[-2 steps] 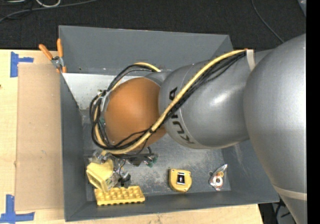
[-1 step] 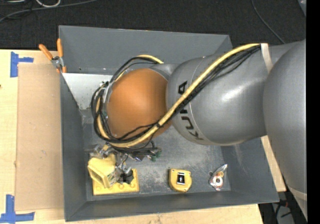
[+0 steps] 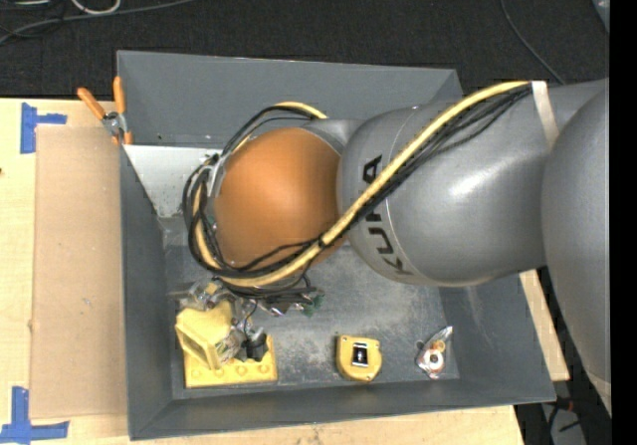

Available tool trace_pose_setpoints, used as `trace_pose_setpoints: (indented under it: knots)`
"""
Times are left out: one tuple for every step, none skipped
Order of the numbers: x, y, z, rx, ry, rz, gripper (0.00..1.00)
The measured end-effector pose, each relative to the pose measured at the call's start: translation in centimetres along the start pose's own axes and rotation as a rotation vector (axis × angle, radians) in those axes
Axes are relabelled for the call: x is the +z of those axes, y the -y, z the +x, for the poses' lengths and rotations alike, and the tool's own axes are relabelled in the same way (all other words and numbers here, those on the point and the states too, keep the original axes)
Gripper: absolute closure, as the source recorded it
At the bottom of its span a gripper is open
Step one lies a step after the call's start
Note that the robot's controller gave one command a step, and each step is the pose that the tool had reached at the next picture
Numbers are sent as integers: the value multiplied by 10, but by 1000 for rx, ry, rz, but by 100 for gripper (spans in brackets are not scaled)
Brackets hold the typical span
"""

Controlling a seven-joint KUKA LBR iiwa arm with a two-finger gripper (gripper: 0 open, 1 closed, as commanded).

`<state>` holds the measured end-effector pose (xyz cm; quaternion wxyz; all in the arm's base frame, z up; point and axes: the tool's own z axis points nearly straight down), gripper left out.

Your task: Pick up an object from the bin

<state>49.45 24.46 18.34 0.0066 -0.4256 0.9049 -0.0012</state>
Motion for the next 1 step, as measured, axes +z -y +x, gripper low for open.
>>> trace_pose_setpoints:
  knots:
    - [-7, 0, 0, 0, -1, -1, 100]
